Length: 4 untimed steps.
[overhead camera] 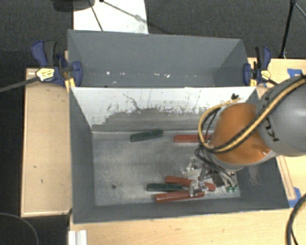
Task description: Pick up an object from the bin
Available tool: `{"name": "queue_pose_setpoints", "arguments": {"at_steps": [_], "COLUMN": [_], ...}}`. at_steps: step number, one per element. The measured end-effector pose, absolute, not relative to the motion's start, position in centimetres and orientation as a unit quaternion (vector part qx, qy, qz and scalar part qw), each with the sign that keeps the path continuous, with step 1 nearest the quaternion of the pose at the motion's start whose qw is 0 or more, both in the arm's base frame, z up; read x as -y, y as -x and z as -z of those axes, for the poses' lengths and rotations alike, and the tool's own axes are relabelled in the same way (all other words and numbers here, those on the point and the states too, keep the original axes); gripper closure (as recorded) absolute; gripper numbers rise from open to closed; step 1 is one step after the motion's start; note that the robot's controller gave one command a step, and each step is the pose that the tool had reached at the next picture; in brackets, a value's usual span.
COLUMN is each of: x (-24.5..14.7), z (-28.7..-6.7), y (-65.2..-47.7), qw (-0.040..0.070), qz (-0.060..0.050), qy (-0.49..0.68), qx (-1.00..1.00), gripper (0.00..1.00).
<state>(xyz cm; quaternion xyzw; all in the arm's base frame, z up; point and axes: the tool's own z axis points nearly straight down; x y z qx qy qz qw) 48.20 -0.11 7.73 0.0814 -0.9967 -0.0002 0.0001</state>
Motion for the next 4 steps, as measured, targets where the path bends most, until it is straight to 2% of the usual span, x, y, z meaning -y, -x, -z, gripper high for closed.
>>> {"name": "queue_pose_setpoints", "arguments": {"at_steps": [1, 4], "x": [0.1, 0.1], "z": [-7.7, -10.4], "y": [-48.2, -48.1], "qw": [0.0, -0.002], "qz": [0.0, 0.0], "qy": [-0.081, -0.083], "qx": [0.997, 0.997], "gripper": [1.0, 1.0]}}
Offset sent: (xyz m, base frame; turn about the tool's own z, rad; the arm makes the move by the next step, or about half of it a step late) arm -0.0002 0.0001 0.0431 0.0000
